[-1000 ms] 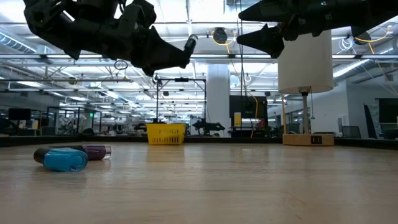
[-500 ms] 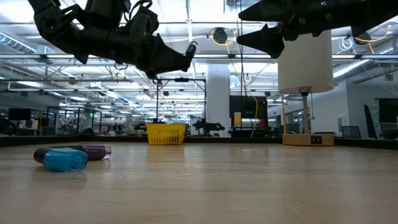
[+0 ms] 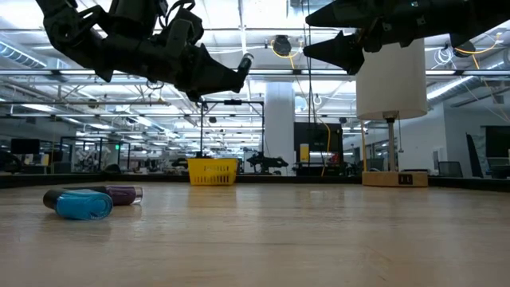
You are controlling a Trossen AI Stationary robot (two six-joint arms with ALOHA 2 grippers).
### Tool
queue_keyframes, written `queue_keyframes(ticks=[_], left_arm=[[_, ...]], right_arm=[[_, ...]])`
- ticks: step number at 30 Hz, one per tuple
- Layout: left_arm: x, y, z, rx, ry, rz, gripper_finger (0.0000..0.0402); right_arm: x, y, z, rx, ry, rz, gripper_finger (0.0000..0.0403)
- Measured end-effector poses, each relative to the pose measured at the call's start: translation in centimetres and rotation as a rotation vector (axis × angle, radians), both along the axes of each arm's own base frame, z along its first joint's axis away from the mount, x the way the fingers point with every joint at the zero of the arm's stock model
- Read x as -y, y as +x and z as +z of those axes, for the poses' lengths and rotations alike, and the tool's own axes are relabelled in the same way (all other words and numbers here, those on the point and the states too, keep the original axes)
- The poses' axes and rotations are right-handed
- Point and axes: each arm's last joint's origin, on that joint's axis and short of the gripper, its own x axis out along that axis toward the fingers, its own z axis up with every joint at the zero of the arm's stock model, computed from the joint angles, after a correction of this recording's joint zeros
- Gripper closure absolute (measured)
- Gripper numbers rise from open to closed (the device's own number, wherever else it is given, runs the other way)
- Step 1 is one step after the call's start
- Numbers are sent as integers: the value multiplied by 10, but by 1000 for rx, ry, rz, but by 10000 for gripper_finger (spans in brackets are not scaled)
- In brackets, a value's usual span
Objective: Pick & Place Nail Polish
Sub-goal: Put the green nail polish bottle into the yellow bin
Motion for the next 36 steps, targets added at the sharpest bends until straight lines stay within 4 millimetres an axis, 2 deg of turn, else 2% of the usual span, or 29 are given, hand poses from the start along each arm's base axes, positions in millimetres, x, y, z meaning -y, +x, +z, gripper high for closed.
queue_keyframes(ticks=[12,18,28,36], left_arm=[[0,0,0,1,-3,-5,364],[-6,0,0,1,1,62,363],[-53,-2,8,21,6,280,364],[-98,-15,9,22,-49,454,364]], right_arm=[[0,0,0,0,0,0,83],[0,0,0,0,0,0,83],[0,0,0,0,0,0,83],[0,0,0,-1,0,0,83]])
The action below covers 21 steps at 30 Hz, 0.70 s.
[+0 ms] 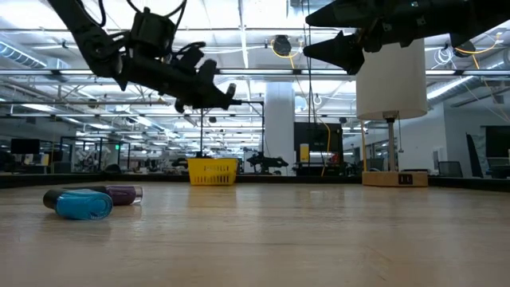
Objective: Pick & Place Nail Polish
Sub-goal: Put the green nail polish bottle into the yellow bin
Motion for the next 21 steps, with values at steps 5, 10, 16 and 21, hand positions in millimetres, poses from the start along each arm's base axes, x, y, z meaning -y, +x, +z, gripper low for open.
queue_keyframes(ticks=[5,10,16,21], left_arm=[[-25,-15,-12,-103,-71,153,364],[-37,-26,-24,-171,-200,192,364],[-36,-27,-26,-180,-232,184,364],[-36,-27,-26,-177,-236,185,357]], right_arm=[[0,0,-1,-12,-8,-3,83],[0,0,-1,-11,-9,-3,83],[0,0,-1,-9,-9,-4,83],[0,0,-1,-8,-9,-4,83]])
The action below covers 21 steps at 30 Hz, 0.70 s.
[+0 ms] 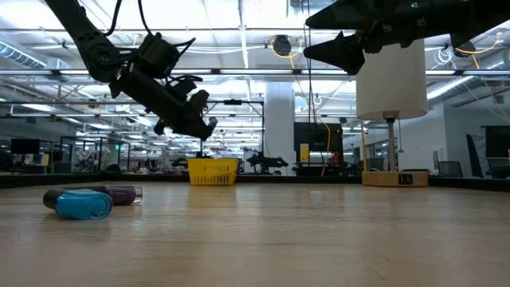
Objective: Pick & Place Nail Polish
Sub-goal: Put the green nail polish bottle into the yellow bin
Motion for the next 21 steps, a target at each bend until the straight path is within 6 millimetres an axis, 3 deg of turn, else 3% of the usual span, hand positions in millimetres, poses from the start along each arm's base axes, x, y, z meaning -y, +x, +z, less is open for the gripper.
queue_keyframes(ticks=[21], left_arm=[[0,0,0,5,-8,5,321]], right_arm=[[0,0,0,1,0,0,83]])
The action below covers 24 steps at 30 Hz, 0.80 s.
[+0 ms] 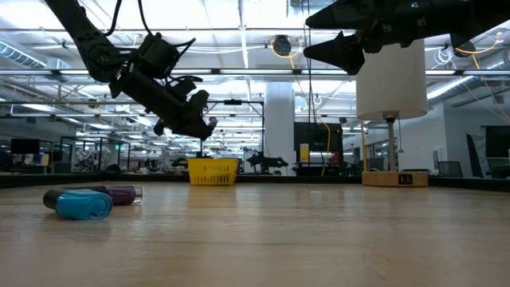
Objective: Pick & Place Nail Polish
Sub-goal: Put the green nail polish bottle into the yellow bin, then put the violet nail polish bottle into the yellow bin
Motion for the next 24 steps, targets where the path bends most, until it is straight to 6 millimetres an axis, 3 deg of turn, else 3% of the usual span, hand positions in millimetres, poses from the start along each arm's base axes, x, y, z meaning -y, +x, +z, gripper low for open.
queue_keyframes(ticks=[10,14,19,24], left_arm=[[-5,-5,-2,-34,3,33,191],[1,-5,2,-82,39,-75,163],[37,3,29,-310,-64,-225,160],[106,16,47,-517,-158,-393,172]], right_arm=[[0,0,0,0,0,0,83],[0,0,0,0,0,0,83],[0,0,0,0,0,-1,83],[1,0,0,1,0,-4,83]])
